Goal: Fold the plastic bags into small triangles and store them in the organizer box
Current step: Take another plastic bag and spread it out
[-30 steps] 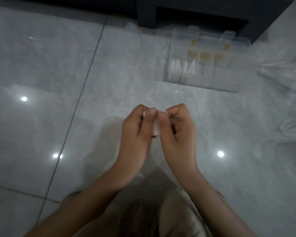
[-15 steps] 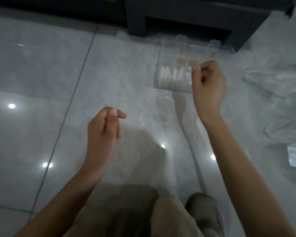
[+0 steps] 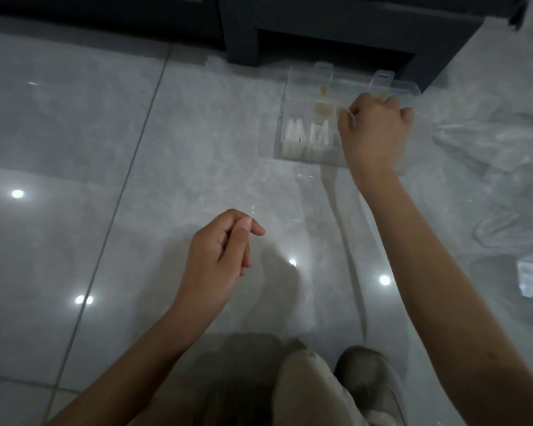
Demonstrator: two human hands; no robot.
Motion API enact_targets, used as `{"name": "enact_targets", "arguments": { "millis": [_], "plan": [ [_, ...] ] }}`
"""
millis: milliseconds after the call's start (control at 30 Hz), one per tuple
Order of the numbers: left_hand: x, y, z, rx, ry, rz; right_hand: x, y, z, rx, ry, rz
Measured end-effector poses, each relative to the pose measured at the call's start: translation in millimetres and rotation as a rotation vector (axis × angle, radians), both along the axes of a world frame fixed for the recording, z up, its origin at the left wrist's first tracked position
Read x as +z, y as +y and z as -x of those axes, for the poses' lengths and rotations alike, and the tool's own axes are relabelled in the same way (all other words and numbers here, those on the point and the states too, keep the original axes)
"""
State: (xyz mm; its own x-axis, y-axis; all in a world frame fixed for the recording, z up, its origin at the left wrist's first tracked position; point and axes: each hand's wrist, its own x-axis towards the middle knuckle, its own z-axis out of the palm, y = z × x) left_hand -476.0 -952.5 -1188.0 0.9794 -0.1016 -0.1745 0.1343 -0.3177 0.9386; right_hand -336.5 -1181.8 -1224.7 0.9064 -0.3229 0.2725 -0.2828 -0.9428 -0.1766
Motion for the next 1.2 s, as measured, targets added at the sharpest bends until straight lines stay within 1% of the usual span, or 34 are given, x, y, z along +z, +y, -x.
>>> {"name": "enact_targets", "arguments": {
  "millis": [100, 233, 300, 367, 433, 500, 567, 667, 767, 833, 867, 933, 1000, 1100, 1133, 1167, 1200],
  "plan": [
    [1.3, -0.2, 0.2, -0.015, -0.008, 0.000, -11.5, 5.1, 4.4, 0.031, 0.067, 0.001],
    [0.6, 0.8, 0.5, -0.036, -0.013, -0.013, -22.9, 5.9, 24.9, 0.012, -0.005, -0.121],
    [-0.1, 0.9, 0.5, -0.050, -0.007, -0.019, -20.9, 5.9, 33.3, 0.041, 0.025, -0.234],
    [-1.3, -0.4, 0.8, -0.064, -0.005, -0.016, -16.1, 5.1, 40.0, 0.053, 0.075, -0.388],
    [-2.8, -1.8, 0.4, -0.069, -0.020, -0.006, -12.6, 3.0, 48.3, 0.043, -0.012, -0.497],
    [-3.7, -4.0, -0.1, -0.092, -0.030, 0.002, -12.2, -0.1, 62.0, 0.021, -0.158, -0.517],
    [-4.0, -7.5, 0.2, -0.139, -0.025, 0.009, -17.0, -8.1, 79.9, -0.010, -0.253, -0.485],
    [-1.8, -14.8, 1.8, -0.246, -0.002, 0.012, -29.9, -37.0, 103.9, -0.122, -0.254, -0.361],
    [1.4, -25.2, 1.7, -0.320, 0.017, 0.036, -34.2, -81.5, 118.6, -0.202, -0.192, -0.267],
    [3.9, -31.9, 1.6, -0.359, 0.017, 0.042, -30.4, -106.2, 119.7, -0.232, -0.168, -0.108],
    [5.3, -34.5, 1.8, -0.374, 0.016, 0.045, -27.9, -116.7, 117.5, -0.259, -0.122, -0.010],
    [8.1, -37.7, 2.1, -0.395, 0.013, 0.058, -24.8, -134.8, 110.0, -0.328, 0.055, 0.093],
    [10.7, -38.4, 2.7, -0.415, -0.006, 0.064, -25.9, -149.8, 101.5, -0.361, 0.198, 0.101],
    [12.4, -36.4, 3.5, -0.434, -0.029, 0.044, -26.0, -159.5, 96.0, -0.311, 0.254, 0.053],
    [12.3, -35.7, 3.6, -0.429, -0.025, 0.043, -23.9, -158.7, 94.9, -0.296, 0.231, 0.040],
    [11.7, -35.4, 3.7, -0.418, -0.022, 0.044, -19.4, -156.1, 94.6, -0.285, 0.166, 0.034],
    [11.0, -35.0, 3.7, -0.403, -0.019, 0.047, -13.2, -151.3, 96.3, -0.278, 0.061, 0.033]
  ]
}}
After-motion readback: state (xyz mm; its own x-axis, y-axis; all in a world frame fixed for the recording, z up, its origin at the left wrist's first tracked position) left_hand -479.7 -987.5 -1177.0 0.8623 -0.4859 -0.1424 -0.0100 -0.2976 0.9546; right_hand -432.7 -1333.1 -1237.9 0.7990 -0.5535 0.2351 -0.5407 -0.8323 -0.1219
